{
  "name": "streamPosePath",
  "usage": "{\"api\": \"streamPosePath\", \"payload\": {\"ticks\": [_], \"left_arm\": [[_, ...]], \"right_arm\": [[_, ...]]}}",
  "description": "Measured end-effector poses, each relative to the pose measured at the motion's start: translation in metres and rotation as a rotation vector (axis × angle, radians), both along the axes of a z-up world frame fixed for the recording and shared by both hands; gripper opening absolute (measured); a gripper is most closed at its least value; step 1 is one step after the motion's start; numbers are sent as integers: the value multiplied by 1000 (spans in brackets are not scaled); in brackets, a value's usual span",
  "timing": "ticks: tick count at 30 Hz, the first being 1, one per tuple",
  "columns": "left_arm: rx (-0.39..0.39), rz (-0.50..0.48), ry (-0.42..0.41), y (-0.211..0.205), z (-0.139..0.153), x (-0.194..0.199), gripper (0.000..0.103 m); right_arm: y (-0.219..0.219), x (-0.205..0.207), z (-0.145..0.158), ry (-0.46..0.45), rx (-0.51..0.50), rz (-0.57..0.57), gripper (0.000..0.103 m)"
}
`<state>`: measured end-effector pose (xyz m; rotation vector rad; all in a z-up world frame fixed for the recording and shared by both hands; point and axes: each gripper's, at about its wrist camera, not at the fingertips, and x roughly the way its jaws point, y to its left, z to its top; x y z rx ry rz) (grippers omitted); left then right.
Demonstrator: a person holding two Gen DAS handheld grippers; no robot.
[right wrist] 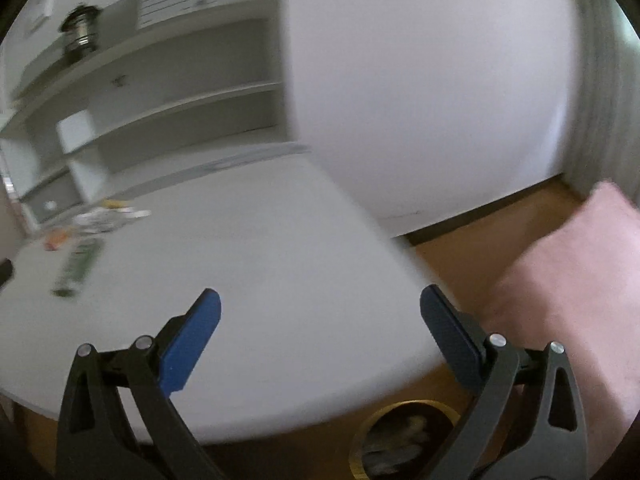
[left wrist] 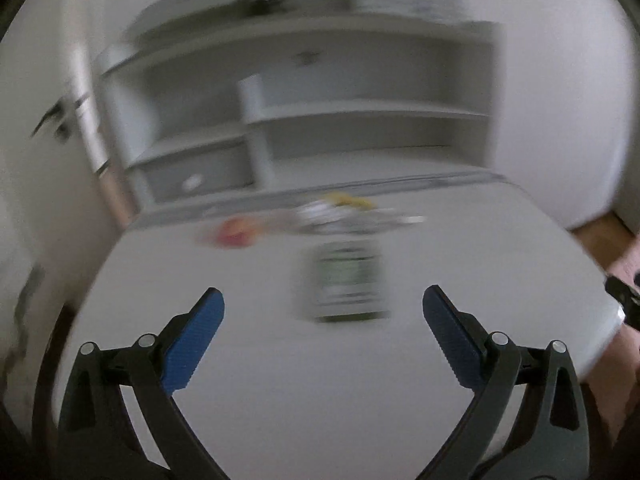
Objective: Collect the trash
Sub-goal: 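Return both tools to the desk, then grasp the pink-yellow box with left tool while right tool grasps cigarette pack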
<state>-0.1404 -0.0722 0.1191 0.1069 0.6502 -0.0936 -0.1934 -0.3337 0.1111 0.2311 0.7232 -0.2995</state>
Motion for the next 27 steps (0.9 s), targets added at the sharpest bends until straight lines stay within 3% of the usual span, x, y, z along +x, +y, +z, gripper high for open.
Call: {"api": "streamPosePath", "payload": {"ticks": [4, 9, 16, 22, 27], "left_arm": [[-23, 131, 48, 60, -10, 18, 97], [-25, 200, 81, 104, -13, 26, 97], [-5, 237, 113, 154, -14, 21, 97], [11, 235, 126, 168, -19, 37, 97], [24, 139, 149, 144, -24, 83, 97]], "right_arm": [[73, 38, -3, 24, 42, 160, 97], [156, 87, -6, 99, 63, 324, 97], [237, 145, -38, 247, 9, 408, 97], [252, 173, -50, 313, -15, 368, 97], [220, 179, -53, 313, -6, 304, 97]]}}
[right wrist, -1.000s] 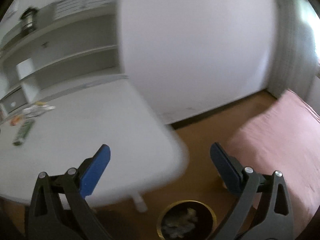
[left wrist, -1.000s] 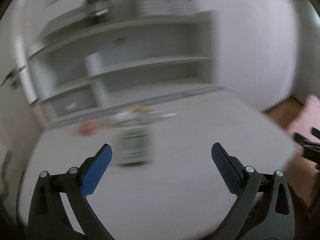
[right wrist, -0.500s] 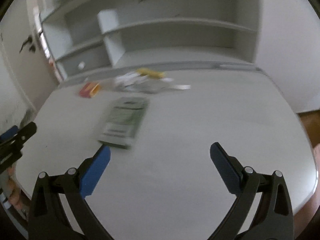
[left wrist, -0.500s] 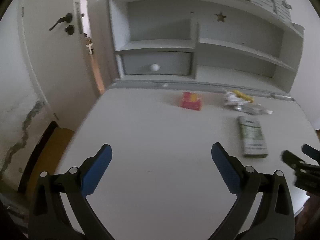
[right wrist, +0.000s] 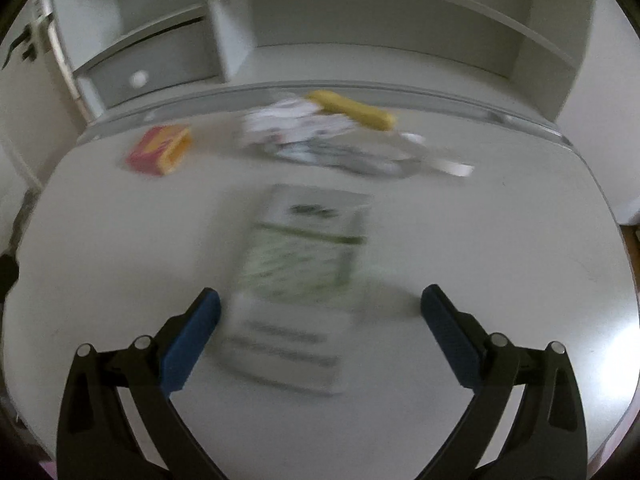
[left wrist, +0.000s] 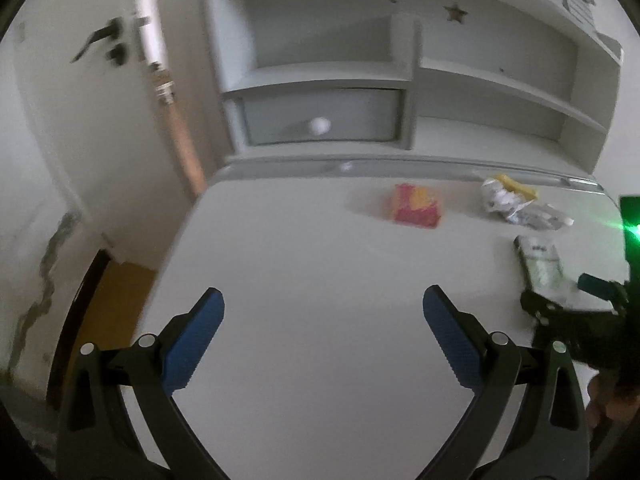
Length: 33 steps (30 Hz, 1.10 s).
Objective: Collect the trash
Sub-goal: 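Grasp the pink-yellow box with left tool while right tool grasps cigarette pack, then carry the pink-yellow box and cigarette pack over the bin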
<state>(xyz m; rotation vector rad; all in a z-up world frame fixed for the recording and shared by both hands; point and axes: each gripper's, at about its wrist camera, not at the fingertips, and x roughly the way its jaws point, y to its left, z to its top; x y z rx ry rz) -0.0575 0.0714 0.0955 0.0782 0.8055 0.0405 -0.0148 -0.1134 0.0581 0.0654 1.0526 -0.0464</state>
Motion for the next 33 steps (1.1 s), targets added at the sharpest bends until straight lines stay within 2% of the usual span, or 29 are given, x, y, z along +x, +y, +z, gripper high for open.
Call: {"api": "streamPosePath", "payload": {"ticks": [4, 7, 11, 12, 13, 14, 15, 16, 22, 26, 30, 33], "left_arm": [[28, -121, 39, -30, -10, 51, 97], [46, -117, 95, -44, -28, 93, 97], [32, -142, 151, -51, -45, 122, 96], [32, -148, 159, -52, -49, 126, 92], [35, -157, 165, -54, -52, 130, 79], [-1, -184, 156, -54, -53, 132, 67], [-27, -200, 147, -54, -52, 132, 55], [-7, -201, 146, -57, -52, 133, 54], [-52, -200, 117, -60, -47, 113, 54], [-96, -183, 93, -54, -32, 90, 54], [-144, -176, 93, -48, -17, 71, 54], [-110, -179, 62, -51, -2, 47, 54]], "right_arm": [[-21, 1, -1, 6, 1, 2, 97], [-23, -2, -3, -10, 0, 30, 98], [-25, -3, -3, -29, 0, 71, 98], [-26, -1, -3, -31, 4, 83, 96], [-25, -1, -2, -39, 6, 98, 90], [-24, -2, 0, -54, 8, 110, 83], [-24, -3, 3, -70, 8, 117, 62], [-24, -3, 4, -72, 6, 115, 55], [-43, -14, 15, -118, 64, 104, 54], [-57, -31, 30, -154, 87, 102, 54], [-67, -51, 29, -152, 127, 89, 54], [-79, -70, 34, -171, 141, 66, 54]]}}
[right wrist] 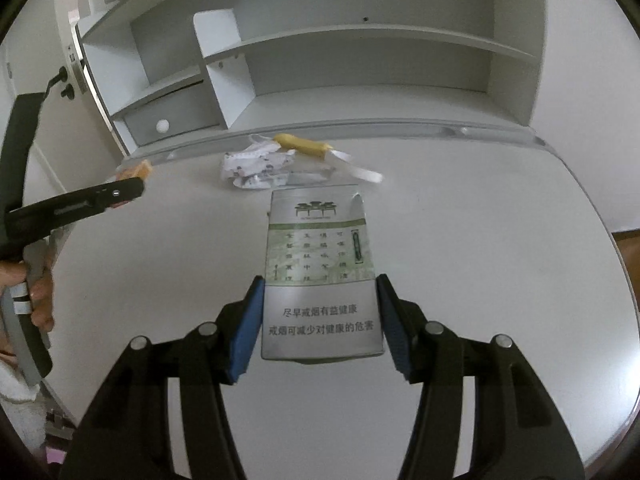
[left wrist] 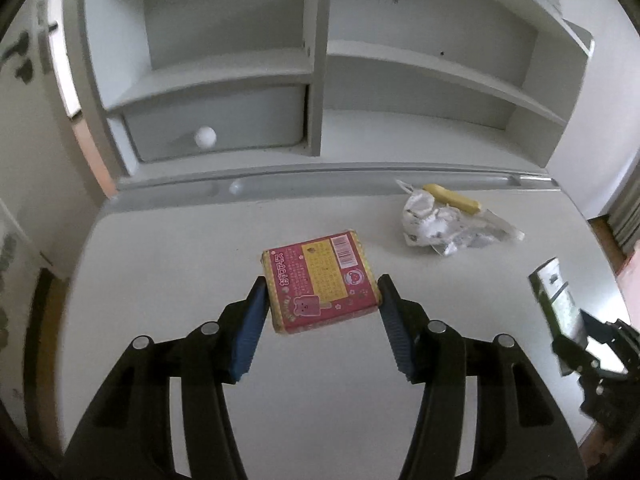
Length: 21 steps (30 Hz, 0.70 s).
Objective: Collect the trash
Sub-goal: 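Carry the pink-yellow box and cigarette pack over the bin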
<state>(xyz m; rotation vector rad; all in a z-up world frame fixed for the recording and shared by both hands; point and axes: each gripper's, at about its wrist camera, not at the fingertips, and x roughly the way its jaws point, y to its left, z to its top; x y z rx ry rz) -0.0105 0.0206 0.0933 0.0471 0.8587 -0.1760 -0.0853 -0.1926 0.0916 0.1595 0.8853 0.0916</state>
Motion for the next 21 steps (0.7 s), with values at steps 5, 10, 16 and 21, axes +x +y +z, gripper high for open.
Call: {"api": "streamPosePath", "payload": {"ticks": [5, 10, 16, 21], "left_arm": [[-65, -19, -47, -10, 28, -40, 54], [-147, -139, -125, -70, 56, -81, 54], [-283, -466, -153, -214, 61, -176, 54], [-294, -770, -18, -332, -2, -278, 54]], "right_arm": [[-35, -38, 29, -86, 29, -70, 54], [-95, -101, 65, -196, 42, -185, 54], [-214, -218, 92, -289, 28, -458, 54], [-304, -309, 42, -175, 77, -697, 54]]}}
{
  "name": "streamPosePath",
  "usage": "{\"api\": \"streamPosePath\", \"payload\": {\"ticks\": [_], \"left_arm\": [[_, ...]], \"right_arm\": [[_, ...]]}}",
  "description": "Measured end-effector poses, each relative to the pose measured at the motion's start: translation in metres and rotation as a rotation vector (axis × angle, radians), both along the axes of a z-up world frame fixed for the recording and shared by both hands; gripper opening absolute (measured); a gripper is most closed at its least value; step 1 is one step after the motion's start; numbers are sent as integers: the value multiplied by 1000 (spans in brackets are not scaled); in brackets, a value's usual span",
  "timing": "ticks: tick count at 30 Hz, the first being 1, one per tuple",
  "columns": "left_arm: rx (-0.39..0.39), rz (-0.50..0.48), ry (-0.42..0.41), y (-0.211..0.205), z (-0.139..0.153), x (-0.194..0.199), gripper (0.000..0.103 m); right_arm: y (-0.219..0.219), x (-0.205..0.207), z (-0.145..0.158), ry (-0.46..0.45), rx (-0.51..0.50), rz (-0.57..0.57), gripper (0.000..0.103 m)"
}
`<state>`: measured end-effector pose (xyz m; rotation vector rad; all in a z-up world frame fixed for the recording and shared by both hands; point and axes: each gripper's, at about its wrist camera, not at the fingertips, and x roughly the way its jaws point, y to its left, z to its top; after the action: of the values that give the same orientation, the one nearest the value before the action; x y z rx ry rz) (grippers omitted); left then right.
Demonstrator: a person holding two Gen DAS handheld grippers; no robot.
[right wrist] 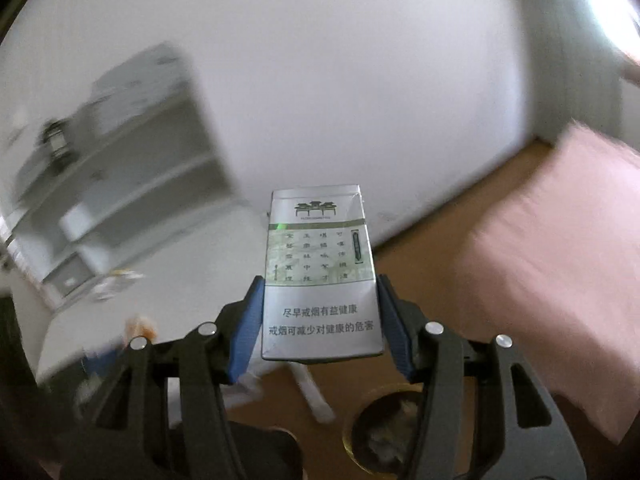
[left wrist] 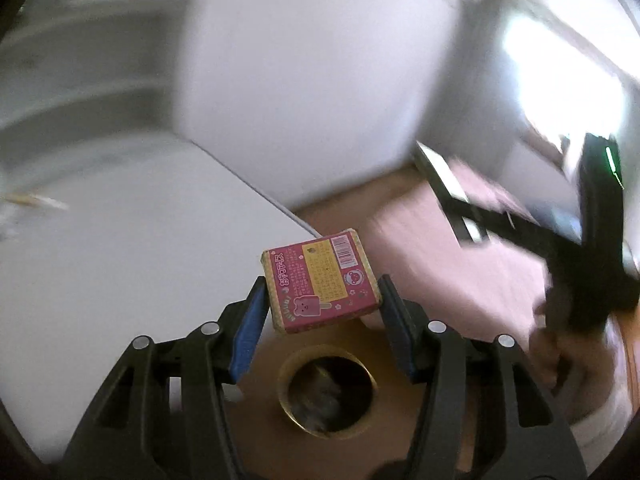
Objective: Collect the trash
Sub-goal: 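Carry the pink-yellow box and cigarette pack over the bin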
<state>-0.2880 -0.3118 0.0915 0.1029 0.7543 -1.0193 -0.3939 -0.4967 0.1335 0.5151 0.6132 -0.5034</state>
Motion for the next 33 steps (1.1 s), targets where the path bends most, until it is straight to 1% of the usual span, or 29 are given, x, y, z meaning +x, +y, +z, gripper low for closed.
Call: {"api": "streamPosePath", "payload": {"ticks": [2, 3, 4, 6, 7, 9, 11, 12, 13, 15, 16, 18, 20, 22, 23, 24, 27, 30, 33], "left_arm": [[79, -87, 39, -35, -41, -28, 54], [113, -112, 56, -47, -59, -36, 54], [162, -134, 86, -62, -83, -42, 54], [236, -153, 137, -85, -120, -42, 54], [266, -151, 154, -94, -135, -40, 54], [334, -140, 216, -114, -174, -32, 54], [411, -125, 267, -131, -217, -23, 54], [449, -121, 273, -137, -234, -21, 54], [517, -112, 260, -145, -258, -19, 54], [581, -104, 252, -148, -285, -16, 54], [599, -94, 260, -145, -298, -13, 54], [589, -95, 282, -130, -308, -9, 54], [592, -96, 269, -122, -308, -4, 54], [575, -93, 272, -117, -305, 3, 54], [568, -93, 274, -114, -300, -4, 54], [566, -96, 275, -114, -302, -6, 54], [571, -108, 283, -112, -304, -7, 54], [564, -106, 293, -109, -304, -3, 54], [561, -91, 310, -101, -306, 3, 54]], "right_arm": [[-26, -19, -35, 39, 101, -30, 54], [-37, -24, -56, 69, 157, -30, 54], [-45, -26, -76, 92, 204, -32, 55], [-61, -21, -116, 141, 289, -40, 55], [-68, -14, -137, 166, 330, -45, 54], [-75, -1, -176, 217, 411, -53, 54], [-74, 10, -208, 285, 459, -41, 54], [-73, 13, -221, 313, 476, -42, 54], [-71, 14, -229, 328, 491, -50, 54], [-68, 12, -241, 332, 527, -72, 54], [-65, 12, -246, 333, 537, -70, 54], [-57, 15, -251, 343, 537, -51, 54], [-48, 15, -256, 352, 527, -39, 54], [-48, 15, -255, 341, 535, -34, 54], [-48, 16, -255, 331, 542, -30, 54], [-48, 16, -254, 322, 547, -21, 54], [-49, 15, -253, 328, 532, -24, 54], [-51, 22, -258, 325, 560, -43, 54], [-54, 19, -265, 321, 602, -45, 54]]}}
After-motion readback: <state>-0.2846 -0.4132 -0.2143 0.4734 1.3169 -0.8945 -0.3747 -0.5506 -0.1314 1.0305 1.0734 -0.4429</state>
